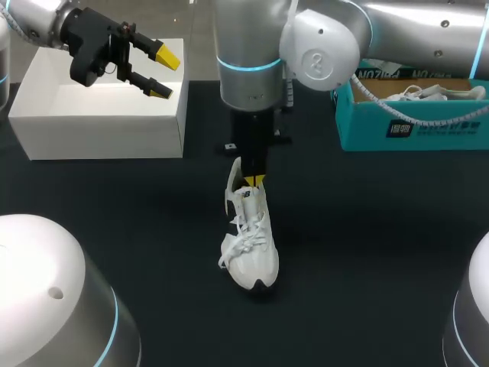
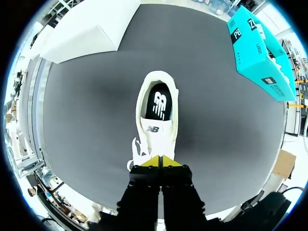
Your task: Take the shoe out of the shoebox, open the shoe tongue, remove and reinsert the insole, then place the shoe into the shoebox
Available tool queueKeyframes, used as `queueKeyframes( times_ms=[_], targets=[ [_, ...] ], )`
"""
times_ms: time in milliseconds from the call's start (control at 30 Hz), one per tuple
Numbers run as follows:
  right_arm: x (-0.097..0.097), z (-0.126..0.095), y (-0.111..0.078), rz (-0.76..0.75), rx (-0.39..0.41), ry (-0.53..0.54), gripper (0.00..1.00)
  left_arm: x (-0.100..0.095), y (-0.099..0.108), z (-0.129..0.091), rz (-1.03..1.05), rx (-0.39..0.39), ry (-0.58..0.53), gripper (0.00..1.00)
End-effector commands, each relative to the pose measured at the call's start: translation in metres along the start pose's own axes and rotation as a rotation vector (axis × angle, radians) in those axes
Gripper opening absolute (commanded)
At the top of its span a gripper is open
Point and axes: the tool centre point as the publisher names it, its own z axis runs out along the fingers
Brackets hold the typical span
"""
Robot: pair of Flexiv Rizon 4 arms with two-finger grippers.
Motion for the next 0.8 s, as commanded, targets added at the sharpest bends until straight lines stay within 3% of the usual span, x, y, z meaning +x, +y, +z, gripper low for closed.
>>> queueKeyframes(
  times_ms=[33,300,333,767,800],
  targets=[
    [-0.011,-0.006,-0.001,-0.234,-0.062,0.067,0.0,0.0,0.001,-0.001,0.001,0.004,0.002,1.0],
    [-0.03,-0.016,-0.004,-0.743,-0.058,0.062,0.0,0.0,0.001,-0.001,0.001,0.004,0.002,1.0],
    [-0.033,-0.019,-0.006,-0.716,-0.054,0.011,0.0,0.0,0.001,-0.001,0.001,0.004,0.002,1.0],
    [-0.033,-0.019,-0.006,-0.716,-0.054,0.011,0.0,0.0,0.001,-0.001,0.001,0.004,0.002,1.0],
    [-0.035,-0.018,-0.004,-0.812,-0.033,-0.068,0.0,0.0,0.001,-0.001,0.001,0.004,0.002,1.0]
  ],
)
